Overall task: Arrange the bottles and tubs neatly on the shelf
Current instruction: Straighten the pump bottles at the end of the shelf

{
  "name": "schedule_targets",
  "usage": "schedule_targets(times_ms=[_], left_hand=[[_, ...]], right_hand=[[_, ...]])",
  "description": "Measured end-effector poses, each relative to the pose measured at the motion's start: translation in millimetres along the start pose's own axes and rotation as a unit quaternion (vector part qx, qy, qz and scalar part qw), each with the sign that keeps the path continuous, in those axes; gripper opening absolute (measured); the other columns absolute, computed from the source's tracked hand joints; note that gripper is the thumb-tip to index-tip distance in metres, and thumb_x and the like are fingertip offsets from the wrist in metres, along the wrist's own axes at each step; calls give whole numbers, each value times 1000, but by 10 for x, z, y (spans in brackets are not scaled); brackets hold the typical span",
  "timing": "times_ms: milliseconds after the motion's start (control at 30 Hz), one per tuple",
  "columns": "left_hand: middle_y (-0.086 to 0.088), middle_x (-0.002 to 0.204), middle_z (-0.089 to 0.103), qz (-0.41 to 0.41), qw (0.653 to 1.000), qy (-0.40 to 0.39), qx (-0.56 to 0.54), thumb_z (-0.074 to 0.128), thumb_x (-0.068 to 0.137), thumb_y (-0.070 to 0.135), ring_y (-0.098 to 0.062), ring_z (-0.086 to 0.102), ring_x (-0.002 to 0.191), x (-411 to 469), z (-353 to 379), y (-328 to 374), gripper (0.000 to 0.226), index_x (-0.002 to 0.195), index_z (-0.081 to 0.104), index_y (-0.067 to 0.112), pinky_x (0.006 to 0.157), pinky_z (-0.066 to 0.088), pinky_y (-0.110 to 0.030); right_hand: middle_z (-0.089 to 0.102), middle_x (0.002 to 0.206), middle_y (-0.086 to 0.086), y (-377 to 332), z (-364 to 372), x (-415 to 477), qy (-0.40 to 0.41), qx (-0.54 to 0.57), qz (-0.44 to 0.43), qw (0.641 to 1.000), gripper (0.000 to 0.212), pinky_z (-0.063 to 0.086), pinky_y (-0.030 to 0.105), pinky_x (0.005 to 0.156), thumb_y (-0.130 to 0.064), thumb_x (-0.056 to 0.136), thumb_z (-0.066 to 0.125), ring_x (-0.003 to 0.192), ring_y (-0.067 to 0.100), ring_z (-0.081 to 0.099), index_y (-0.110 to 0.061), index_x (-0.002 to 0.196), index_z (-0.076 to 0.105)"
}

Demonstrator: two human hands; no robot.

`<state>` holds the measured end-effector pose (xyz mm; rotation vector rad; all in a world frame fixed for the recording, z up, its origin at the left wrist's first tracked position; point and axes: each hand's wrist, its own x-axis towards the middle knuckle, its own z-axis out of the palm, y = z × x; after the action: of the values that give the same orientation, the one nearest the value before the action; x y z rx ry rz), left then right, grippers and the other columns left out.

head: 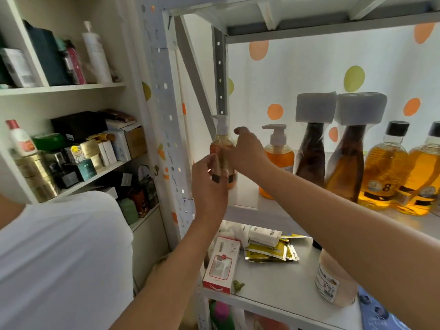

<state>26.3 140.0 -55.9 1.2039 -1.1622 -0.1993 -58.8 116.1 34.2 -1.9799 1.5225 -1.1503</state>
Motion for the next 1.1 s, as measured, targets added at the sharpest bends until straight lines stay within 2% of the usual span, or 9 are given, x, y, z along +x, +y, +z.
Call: schedule_targets(times_ms=[133, 267, 500, 600, 667, 733, 867, 967, 1100], left_hand=[[0, 139, 49, -63, 996, -16, 54, 72, 86, 23, -12, 50, 123, -49, 77, -89, 62, 140, 42, 20, 103, 38, -20], [-3, 145, 44, -101, 986, -111, 66, 75, 82, 20, -19, 46, 131, 133, 84, -210, 79, 147, 30, 17, 107, 38, -31], [-4, 135, 44, -87, 968, -217, 93, 88, 63, 40, -20, 47, 123, 295, 174, -320, 98, 140, 30, 18, 98, 42, -28], [-3, 132, 50, -98, 968, -223, 53, 90, 61, 36, -21, 51, 121, 353, 164, -374, 96, 137, 34, 18, 96, 44, -28], [-2, 136, 51, -111, 964, -241, 23, 89, 64, 28, -22, 52, 122, 379, 132, -388, 95, 139, 32, 18, 102, 46, -33], [-2, 140, 48, -118, 958, -261, 13, 87, 69, 24, -22, 51, 124, 391, 96, -388, 93, 141, 28, 20, 104, 45, -34], [-2, 135, 50, -112, 953, -282, 14, 87, 66, 33, -22, 50, 124, 364, 111, -340, 93, 139, 30, 20, 105, 46, -36], [-1, 130, 51, -98, 958, -268, 25, 89, 59, 41, -21, 52, 119, 322, 158, -309, 98, 135, 31, 22, 102, 49, -41], [-2, 135, 50, -96, 961, -256, 42, 88, 65, 35, -21, 50, 122, 343, 147, -328, 94, 138, 30, 20, 103, 47, -39]], right_hand=[[49, 127, 11, 5, 319, 236, -10, 15, 22, 1000, 69, 48, 38, 95, -29, 83, 73, 114, 27, 52, -10, 137, 34], [58, 102, 5, 19, 319, 449, -42, 44, 30, 998, 50, 46, 31, 74, -29, 83, 73, 94, 24, 58, -8, 122, 48], [46, 85, 0, -85, 177, 419, -46, -234, -11, 971, 59, 43, 38, 83, -67, 87, 49, 101, 23, 47, -11, 106, 51], [56, 75, 1, -146, 92, 404, -119, -83, 36, 989, 35, 47, 27, 65, -47, 90, 60, 78, 19, 58, -13, 83, 52], [62, 82, 5, -140, 33, 404, -133, -56, 17, 989, 19, 53, 27, 68, -26, 90, 63, 80, 21, 62, -8, 91, 59], [64, 95, 8, -114, -4, 416, -103, -91, -11, 990, 31, 55, 31, 80, -29, 89, 64, 90, 22, 62, -4, 108, 61], [55, 78, -1, -81, -26, 444, -65, -117, -1, 991, 47, 44, 24, 59, -43, 86, 68, 71, 16, 56, -6, 113, 59], [56, 84, 1, -119, -43, 444, -35, -135, -4, 990, 52, 43, 27, 63, -50, 85, 67, 76, 17, 57, -7, 112, 59], [51, 67, -1, -252, -160, 457, 37, -96, -10, 995, 48, 35, 23, 51, -54, 87, 64, 60, 13, 52, -10, 73, 50]])
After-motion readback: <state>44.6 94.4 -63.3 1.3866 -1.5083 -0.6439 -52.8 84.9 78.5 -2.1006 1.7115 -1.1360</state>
